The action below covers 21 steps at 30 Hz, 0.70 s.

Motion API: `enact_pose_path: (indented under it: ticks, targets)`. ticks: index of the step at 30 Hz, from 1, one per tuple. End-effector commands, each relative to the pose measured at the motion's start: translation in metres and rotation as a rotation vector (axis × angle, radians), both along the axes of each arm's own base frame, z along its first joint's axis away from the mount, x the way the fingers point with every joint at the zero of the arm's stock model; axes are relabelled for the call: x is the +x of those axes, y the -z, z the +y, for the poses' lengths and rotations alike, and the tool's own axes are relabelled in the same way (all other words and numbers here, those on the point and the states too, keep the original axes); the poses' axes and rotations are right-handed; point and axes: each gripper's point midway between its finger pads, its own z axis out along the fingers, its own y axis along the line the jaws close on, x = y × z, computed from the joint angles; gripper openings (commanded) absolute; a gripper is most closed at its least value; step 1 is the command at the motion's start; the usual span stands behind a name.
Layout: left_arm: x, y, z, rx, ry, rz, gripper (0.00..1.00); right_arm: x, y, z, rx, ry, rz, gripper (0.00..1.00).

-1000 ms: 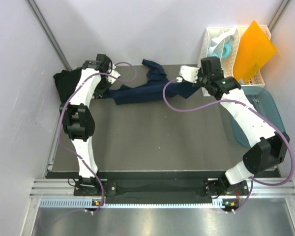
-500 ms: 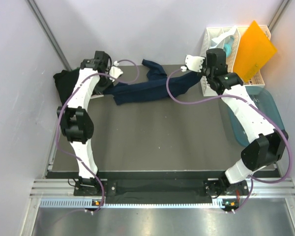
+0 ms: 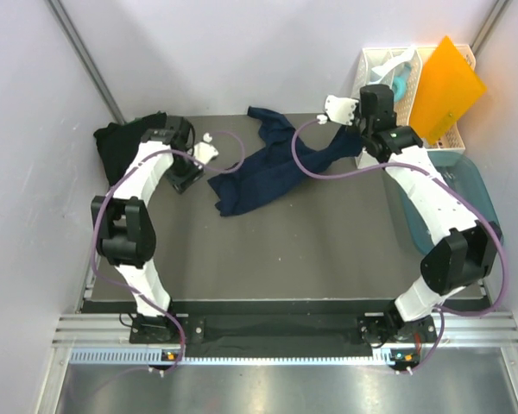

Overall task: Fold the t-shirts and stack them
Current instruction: Flatten out the tshirt

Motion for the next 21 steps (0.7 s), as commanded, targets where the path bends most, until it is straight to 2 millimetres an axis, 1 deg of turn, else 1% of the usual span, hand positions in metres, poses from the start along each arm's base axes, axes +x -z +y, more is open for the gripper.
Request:
enact_pose_path:
  ticks: [1, 2, 3, 4, 5, 6, 7, 8, 9, 10, 11, 14, 15, 17, 18, 20, 21]
  targets:
    - [-0.001, -0.027, -0.042, -0.147, 0.189, -0.183, 0.51, 0.009, -0.026, -0.007, 0.038, 0.038, -0.088, 0.0]
    - [-0.004, -0.027, -0.052, -0.165, 0.23, -0.208, 0.5, 0.01, -0.022, -0.006, 0.037, 0.038, -0.077, 0.0]
    - [-0.011, -0.027, -0.062, -0.176, 0.284, -0.25, 0.49, 0.013, -0.017, -0.004, 0.038, 0.036, -0.067, 0.0]
    - [-0.015, -0.029, -0.087, -0.185, 0.39, -0.288, 0.43, 0.014, -0.015, -0.003, 0.043, 0.034, -0.063, 0.0]
    - [-0.021, -0.03, -0.1, -0.188, 0.447, -0.319, 0.41, 0.016, -0.012, -0.002, 0.044, 0.035, -0.058, 0.0]
    - [-0.037, -0.01, -0.109, -0.182, 0.508, -0.302, 0.4, 0.017, -0.01, -0.002, 0.043, 0.039, -0.054, 0.0]
    - [-0.036, -0.031, -0.137, -0.176, 0.634, -0.432, 0.39, 0.021, -0.006, -0.002, 0.041, 0.044, -0.046, 0.0]
    - [-0.042, -0.03, -0.149, -0.187, 0.703, -0.465, 0.39, 0.022, -0.004, -0.001, 0.037, 0.045, -0.037, 0.0]
    - [-0.054, -0.024, -0.153, -0.187, 0.751, -0.493, 0.41, 0.023, -0.003, 0.0, 0.038, 0.046, -0.034, 0.0]
    - [-0.051, -0.033, -0.168, -0.195, 0.802, -0.571, 0.42, 0.025, -0.002, 0.0, 0.038, 0.047, -0.032, 0.0]
    - [-0.054, -0.034, -0.174, -0.214, 0.828, -0.594, 0.43, 0.026, -0.003, 0.0, 0.039, 0.049, -0.033, 0.0]
    - [-0.057, -0.021, -0.181, -0.222, 0.86, -0.558, 0.43, 0.027, -0.003, 0.001, 0.043, 0.047, -0.033, 0.0]
    - [-0.052, -0.012, -0.182, -0.211, 0.858, -0.529, 0.42, 0.027, -0.002, 0.002, 0.044, 0.05, -0.03, 0.0]
    - [-0.041, -0.005, -0.181, -0.18, 0.845, -0.522, 0.4, 0.027, -0.001, 0.002, 0.05, 0.053, -0.026, 0.0]
    - [-0.034, 0.007, -0.177, -0.145, 0.822, -0.501, 0.38, 0.026, 0.0, 0.002, 0.052, 0.053, -0.025, 0.0]
    - [-0.022, 0.007, -0.177, -0.124, 0.795, -0.526, 0.39, 0.025, 0.001, 0.004, 0.06, 0.053, -0.019, 0.0]
    - [-0.018, 0.016, -0.175, -0.111, 0.784, -0.509, 0.39, 0.025, 0.001, 0.005, 0.064, 0.048, -0.019, 0.0]
